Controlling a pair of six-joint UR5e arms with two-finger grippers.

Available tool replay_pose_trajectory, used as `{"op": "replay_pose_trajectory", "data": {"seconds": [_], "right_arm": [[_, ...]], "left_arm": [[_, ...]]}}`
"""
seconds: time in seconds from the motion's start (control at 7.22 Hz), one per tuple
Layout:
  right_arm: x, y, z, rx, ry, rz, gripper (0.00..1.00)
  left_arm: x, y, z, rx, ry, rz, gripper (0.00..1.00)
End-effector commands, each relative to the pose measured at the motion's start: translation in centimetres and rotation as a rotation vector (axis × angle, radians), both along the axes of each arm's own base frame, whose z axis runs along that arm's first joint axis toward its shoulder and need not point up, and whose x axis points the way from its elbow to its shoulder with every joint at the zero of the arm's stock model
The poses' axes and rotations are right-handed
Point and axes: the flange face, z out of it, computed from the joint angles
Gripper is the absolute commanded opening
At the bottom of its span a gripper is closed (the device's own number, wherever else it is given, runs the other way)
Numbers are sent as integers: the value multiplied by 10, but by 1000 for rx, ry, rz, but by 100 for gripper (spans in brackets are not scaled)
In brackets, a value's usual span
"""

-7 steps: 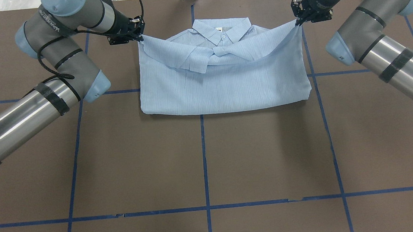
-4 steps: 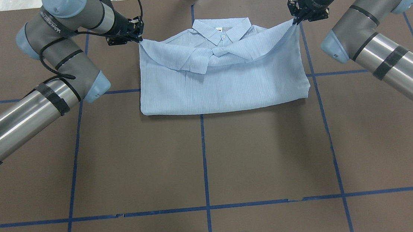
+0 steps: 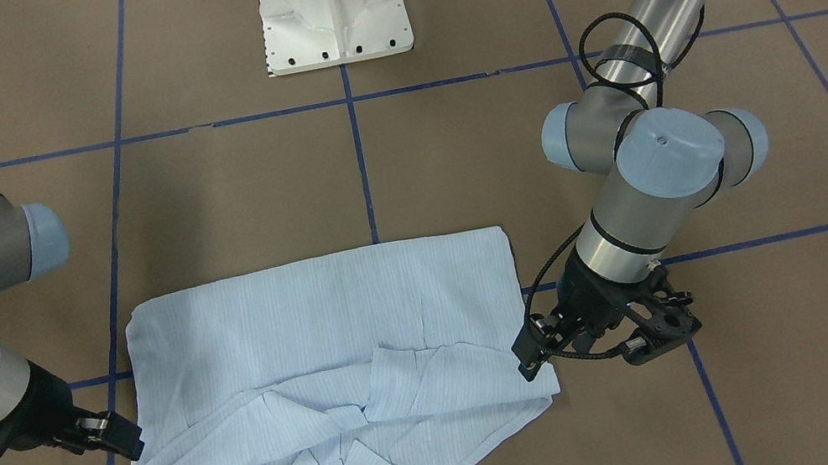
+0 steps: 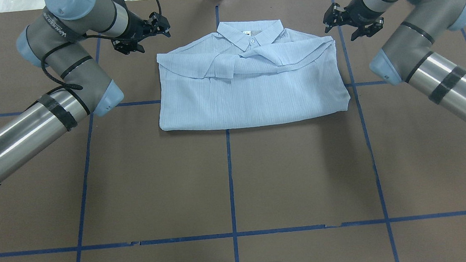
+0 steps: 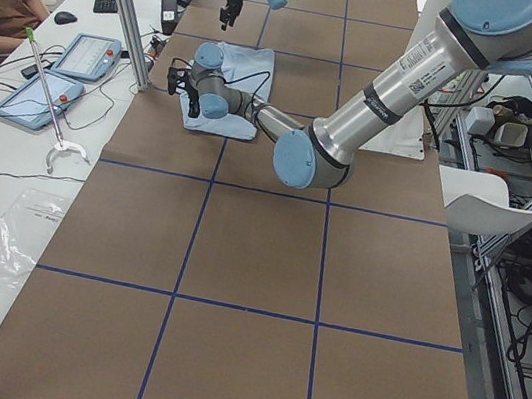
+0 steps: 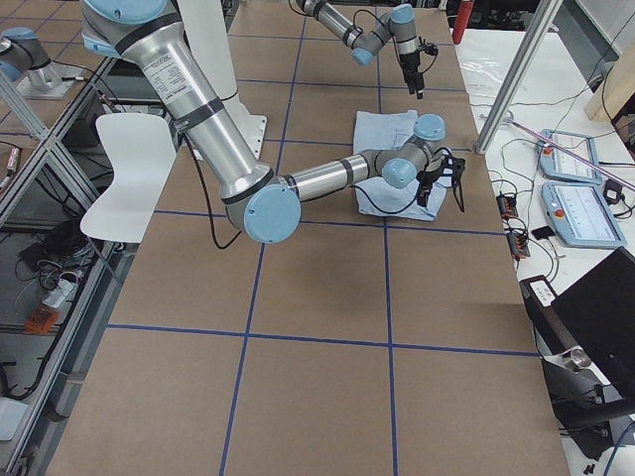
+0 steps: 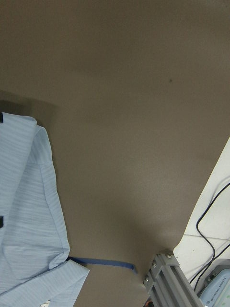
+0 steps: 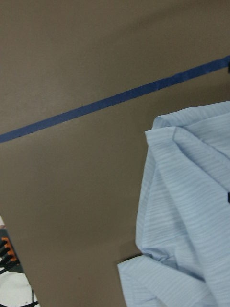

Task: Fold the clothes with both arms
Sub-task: 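Open both grippers and move the right gripper to the folded shirt's side edge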

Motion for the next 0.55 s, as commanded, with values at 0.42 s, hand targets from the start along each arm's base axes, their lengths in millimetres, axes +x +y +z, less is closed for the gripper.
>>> {"op": "replay_pose_trajectory", "data": {"seconds": [0.42], "right_arm": [[-14, 147, 48, 18, -30, -152, 100]], "left_arm": [[-11, 12, 2, 16, 13, -1, 100]]}}
